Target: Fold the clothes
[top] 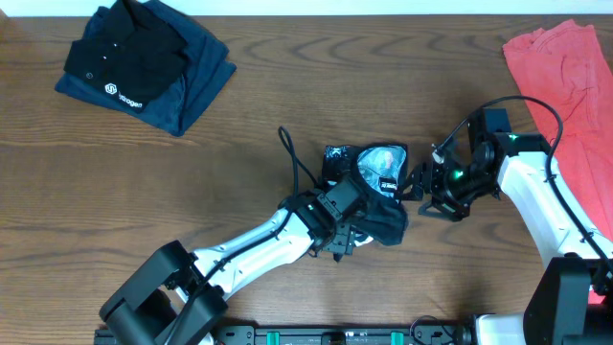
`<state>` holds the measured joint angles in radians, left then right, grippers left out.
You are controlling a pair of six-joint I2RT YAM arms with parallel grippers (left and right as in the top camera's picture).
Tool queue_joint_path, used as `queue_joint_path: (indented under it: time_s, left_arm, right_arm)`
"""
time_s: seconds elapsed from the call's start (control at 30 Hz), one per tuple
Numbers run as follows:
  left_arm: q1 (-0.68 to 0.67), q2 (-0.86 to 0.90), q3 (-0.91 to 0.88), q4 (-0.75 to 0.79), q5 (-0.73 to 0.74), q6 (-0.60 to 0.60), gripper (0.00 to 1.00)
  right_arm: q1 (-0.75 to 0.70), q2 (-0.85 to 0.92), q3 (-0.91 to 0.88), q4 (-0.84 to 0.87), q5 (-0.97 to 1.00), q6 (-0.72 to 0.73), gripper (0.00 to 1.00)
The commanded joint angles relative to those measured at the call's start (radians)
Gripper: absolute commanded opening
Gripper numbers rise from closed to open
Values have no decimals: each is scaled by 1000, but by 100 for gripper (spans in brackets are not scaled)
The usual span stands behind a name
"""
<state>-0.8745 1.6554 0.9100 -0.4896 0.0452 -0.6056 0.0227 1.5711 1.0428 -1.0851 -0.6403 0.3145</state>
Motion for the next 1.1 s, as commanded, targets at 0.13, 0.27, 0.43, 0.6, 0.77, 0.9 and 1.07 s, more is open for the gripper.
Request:
queue_joint_path:
  time_s: [0.13, 0.27, 0.43, 0.6, 0.77, 0.9, 1.07]
  left_arm:
    - [24, 5, 11, 5, -160, -2, 79]
    - [23, -3, 11, 3, -177, 2, 79]
    - [23, -3, 11, 2, -178, 2, 79]
    - [23, -3, 11, -4, -178, 2, 79]
    - [23, -3, 11, -4, -178, 2, 80]
    - [24, -3, 11, 0, -182, 2, 79]
    - [23, -3, 11, 2, -196, 2, 79]
  right_arm:
    - [23, 7, -11, -36, -22, -5, 67]
    - [67, 7, -47, -25, -23, 3, 68]
    - [132, 7, -135, 72, -23, 114, 68]
    - [166, 7, -227, 195, -23, 208, 67]
    - [166, 7, -241, 252, -23, 224, 67]
    - [169, 7, -241, 281, -23, 226, 66]
    - [195, 7, -244, 344, -22, 272, 61]
